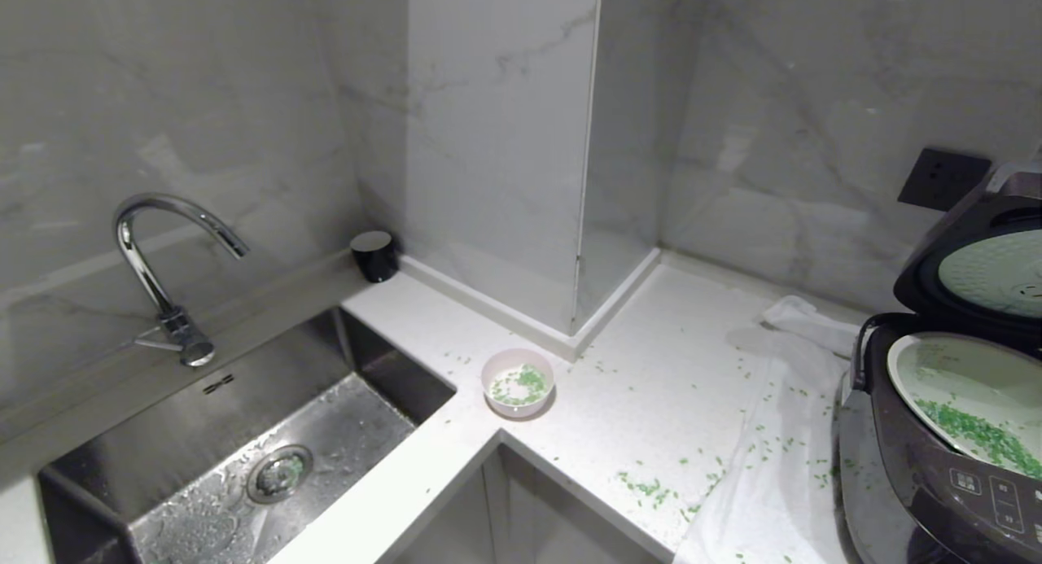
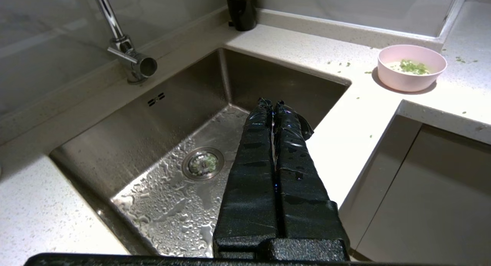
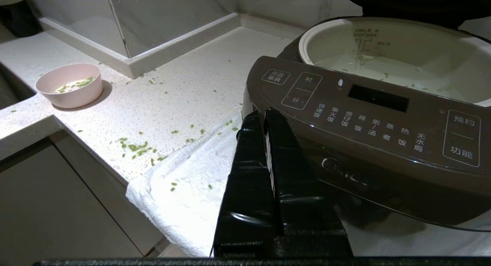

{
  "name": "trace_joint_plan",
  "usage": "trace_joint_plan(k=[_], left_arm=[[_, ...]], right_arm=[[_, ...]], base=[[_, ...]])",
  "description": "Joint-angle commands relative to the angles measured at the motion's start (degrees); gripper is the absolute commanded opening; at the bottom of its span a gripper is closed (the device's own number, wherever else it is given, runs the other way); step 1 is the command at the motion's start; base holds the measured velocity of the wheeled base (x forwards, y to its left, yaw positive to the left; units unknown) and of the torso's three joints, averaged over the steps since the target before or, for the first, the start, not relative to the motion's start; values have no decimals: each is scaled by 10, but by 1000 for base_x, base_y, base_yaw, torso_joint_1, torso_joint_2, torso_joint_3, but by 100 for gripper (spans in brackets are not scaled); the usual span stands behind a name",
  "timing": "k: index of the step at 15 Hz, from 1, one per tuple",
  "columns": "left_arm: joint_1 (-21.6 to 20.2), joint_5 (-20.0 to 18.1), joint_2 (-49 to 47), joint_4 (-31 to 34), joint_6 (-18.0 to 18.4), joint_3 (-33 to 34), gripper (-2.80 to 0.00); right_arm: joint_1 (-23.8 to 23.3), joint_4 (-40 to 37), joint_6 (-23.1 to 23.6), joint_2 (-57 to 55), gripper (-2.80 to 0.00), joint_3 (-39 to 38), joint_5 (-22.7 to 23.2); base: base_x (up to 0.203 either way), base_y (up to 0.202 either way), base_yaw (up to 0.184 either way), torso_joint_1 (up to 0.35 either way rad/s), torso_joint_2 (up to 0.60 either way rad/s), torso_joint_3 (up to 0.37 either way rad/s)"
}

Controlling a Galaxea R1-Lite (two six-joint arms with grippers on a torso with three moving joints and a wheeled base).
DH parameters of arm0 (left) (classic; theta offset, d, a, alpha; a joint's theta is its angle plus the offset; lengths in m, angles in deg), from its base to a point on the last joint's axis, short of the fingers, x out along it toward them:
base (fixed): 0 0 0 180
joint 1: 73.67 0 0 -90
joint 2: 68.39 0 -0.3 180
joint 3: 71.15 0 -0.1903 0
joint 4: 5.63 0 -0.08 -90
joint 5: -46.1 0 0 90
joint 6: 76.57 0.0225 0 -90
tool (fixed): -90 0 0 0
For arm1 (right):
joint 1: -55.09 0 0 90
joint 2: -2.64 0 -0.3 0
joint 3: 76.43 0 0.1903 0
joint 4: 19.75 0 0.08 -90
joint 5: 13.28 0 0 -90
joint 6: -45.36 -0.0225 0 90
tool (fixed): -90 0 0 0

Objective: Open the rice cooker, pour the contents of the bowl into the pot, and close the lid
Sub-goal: Pour the water from the bowl into the rice cooker

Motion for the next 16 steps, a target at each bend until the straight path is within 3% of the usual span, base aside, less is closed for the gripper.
trace_joint_plan(k=[1, 4, 8, 12, 16], left_arm=[[0, 0, 0, 0, -1, 8, -280], [-1, 0, 0, 0, -2, 8, -280], [-1, -1, 0, 0, -2, 8, -280], [-1, -1, -1, 0, -3, 8, -280], [0, -1, 0, 0, -3, 8, -280]], right_arm=[[0, 0, 2, 0, -280, -1, 1], [0, 0, 0, 0, -280, -1, 1], [0, 0, 0, 0, -280, -1, 1], [0, 0, 1, 0, -280, -1, 1], [0, 0, 1, 0, -280, -1, 1]], base=[[0, 0, 0, 0, 0, 0], [-38, 0, 0, 5, 1, -1], [-174, 0, -4, 0, 0, 2], [0, 0, 0, 7, 1, -2], [5, 10, -150, 2, 1, 1]])
